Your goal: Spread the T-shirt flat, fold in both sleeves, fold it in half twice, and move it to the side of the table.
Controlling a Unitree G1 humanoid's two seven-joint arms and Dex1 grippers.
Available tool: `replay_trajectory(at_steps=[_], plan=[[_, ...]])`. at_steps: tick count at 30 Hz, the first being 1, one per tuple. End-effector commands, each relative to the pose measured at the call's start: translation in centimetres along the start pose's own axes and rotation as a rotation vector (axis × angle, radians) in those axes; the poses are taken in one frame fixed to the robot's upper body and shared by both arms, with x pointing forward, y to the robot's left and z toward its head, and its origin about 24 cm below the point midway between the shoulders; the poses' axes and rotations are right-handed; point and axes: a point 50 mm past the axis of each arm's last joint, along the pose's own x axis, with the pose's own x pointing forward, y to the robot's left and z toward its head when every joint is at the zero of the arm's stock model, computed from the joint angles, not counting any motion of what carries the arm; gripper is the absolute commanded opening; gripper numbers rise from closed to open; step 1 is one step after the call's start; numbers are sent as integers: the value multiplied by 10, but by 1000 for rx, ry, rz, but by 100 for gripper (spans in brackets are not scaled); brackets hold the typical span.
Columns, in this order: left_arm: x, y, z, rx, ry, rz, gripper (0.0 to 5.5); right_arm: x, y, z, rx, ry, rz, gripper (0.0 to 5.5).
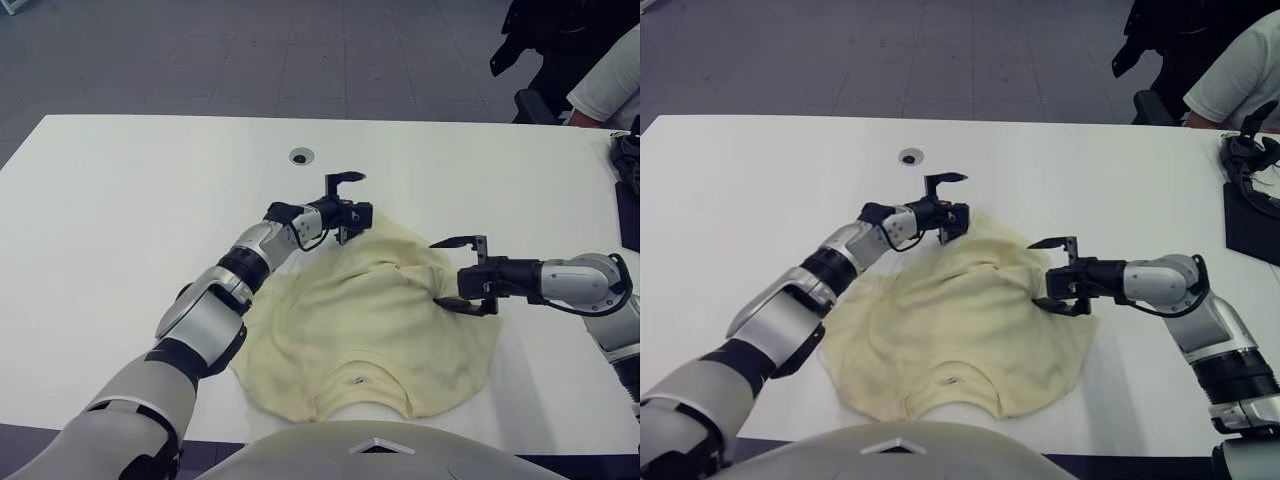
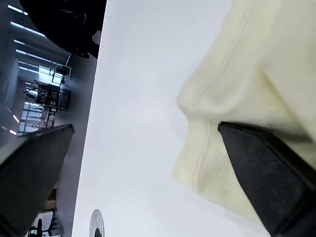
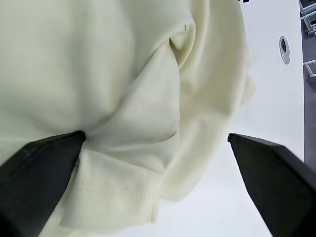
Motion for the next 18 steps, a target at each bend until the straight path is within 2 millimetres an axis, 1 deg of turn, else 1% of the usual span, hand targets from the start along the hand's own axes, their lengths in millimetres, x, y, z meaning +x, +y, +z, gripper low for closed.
replay_trajectory(at_steps=[1,4,6,8,10,12,15,18], plan=[[-13,-38,-24,61,58,-161,540,10,28,4,33,-19,137,538],[-29,-39,-40,76,79,-180,540,12,46,7,52,-28,233,538],[-41,-35,-52,75,111,-170,540,8,55,8,67,-24,279,538],[-56,-29,-67,78,153,-150,540,1,61,11,90,-30,316,538],[-76,-21,-83,64,204,-116,540,-6,65,15,108,-46,351,538],[-92,-16,-94,45,239,-90,540,-11,67,21,133,-86,372,538],[-108,-21,-100,56,264,-93,540,-12,68,36,150,-168,382,538],[-117,-36,-95,49,239,-140,540,-13,65,48,162,-233,386,538]])
